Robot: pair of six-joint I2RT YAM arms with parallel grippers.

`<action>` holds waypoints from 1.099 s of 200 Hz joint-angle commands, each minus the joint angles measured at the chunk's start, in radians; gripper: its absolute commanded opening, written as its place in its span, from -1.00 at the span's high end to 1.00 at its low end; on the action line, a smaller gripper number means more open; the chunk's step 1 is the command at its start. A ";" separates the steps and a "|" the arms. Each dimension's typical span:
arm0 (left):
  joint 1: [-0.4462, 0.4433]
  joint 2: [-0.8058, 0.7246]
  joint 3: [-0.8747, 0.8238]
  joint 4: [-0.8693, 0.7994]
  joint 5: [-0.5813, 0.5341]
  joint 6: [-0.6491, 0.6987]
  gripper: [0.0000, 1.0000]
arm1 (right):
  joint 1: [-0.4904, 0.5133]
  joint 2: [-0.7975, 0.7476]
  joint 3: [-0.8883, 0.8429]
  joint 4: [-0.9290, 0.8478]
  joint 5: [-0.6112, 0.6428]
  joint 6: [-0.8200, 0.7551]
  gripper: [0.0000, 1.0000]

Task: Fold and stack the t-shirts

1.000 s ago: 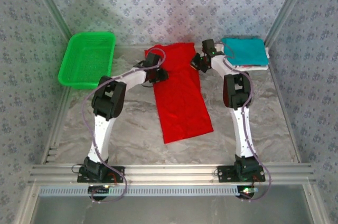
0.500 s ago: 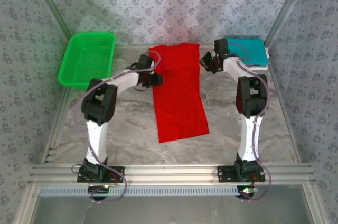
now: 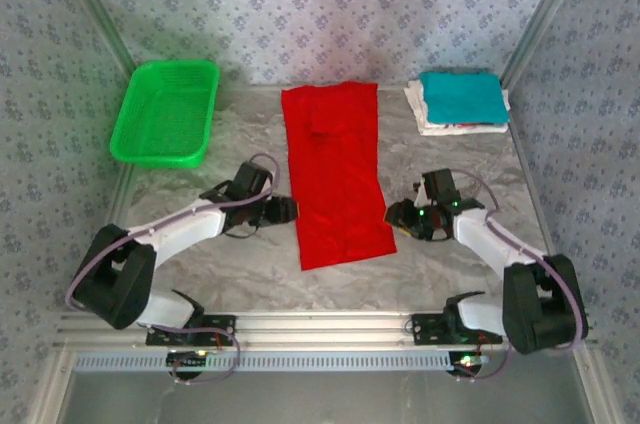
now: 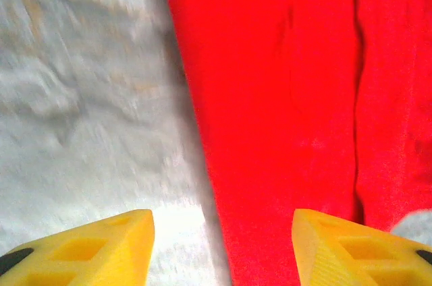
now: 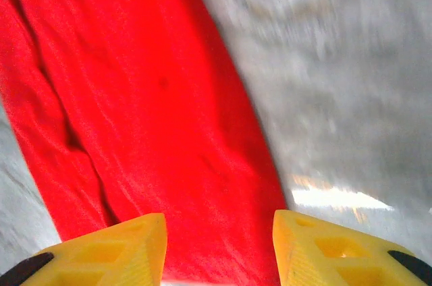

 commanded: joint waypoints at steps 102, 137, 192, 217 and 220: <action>-0.210 -0.118 -0.118 0.026 -0.005 -0.241 -0.12 | 0.018 -0.164 -0.121 -0.072 -0.002 -0.024 -0.11; -0.216 -0.072 -0.084 0.004 -0.008 -0.212 -0.12 | 0.020 -0.050 -0.118 0.019 -0.044 -0.017 -0.11; -0.219 -0.054 -0.094 0.014 -0.024 -0.218 -0.12 | 0.056 0.024 -0.116 0.093 -0.067 -0.006 0.11; -0.219 -0.056 -0.100 0.015 -0.028 -0.220 -0.12 | 0.078 0.014 -0.116 0.102 -0.044 0.033 0.25; -0.220 -0.055 -0.101 0.015 -0.029 -0.220 -0.12 | 0.080 0.014 -0.115 0.104 -0.043 0.036 0.27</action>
